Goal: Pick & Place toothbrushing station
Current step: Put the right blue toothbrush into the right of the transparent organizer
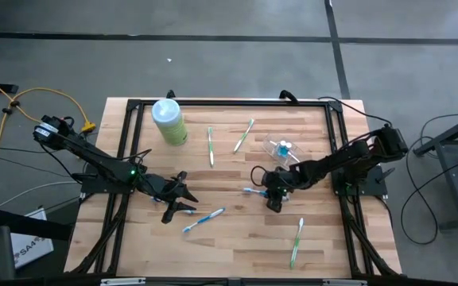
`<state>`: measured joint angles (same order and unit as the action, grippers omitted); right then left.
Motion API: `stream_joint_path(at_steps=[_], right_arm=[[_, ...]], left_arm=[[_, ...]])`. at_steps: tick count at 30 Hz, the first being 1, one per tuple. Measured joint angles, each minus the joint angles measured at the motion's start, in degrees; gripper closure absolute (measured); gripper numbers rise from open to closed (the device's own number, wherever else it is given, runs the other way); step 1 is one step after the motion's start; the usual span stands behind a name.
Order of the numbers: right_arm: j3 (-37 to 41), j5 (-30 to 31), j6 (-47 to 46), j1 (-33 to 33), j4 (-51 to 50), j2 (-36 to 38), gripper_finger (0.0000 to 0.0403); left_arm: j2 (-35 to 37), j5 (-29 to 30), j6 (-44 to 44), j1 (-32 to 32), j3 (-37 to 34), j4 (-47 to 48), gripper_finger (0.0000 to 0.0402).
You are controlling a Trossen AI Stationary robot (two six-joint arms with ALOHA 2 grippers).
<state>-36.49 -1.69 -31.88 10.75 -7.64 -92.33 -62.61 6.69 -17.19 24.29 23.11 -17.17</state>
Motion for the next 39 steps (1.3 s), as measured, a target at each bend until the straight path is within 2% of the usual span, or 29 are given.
stream_joint_path(at_steps=[21, 39], right_arm=[[-0.1, 0.0, 0.0, 1.2, -2.4, 0.0, 0.0319], [-0.2, 3.6, 5.5, 1.4, -4.4, 0.1, 0.0320]], left_arm=[[0.0, 0.0, 0.0, 0.0, 0.0, 0.0, 0.0274], [0.0, 0.0, 0.0, 0.0, 0.0, 0.0, 0.0274]])
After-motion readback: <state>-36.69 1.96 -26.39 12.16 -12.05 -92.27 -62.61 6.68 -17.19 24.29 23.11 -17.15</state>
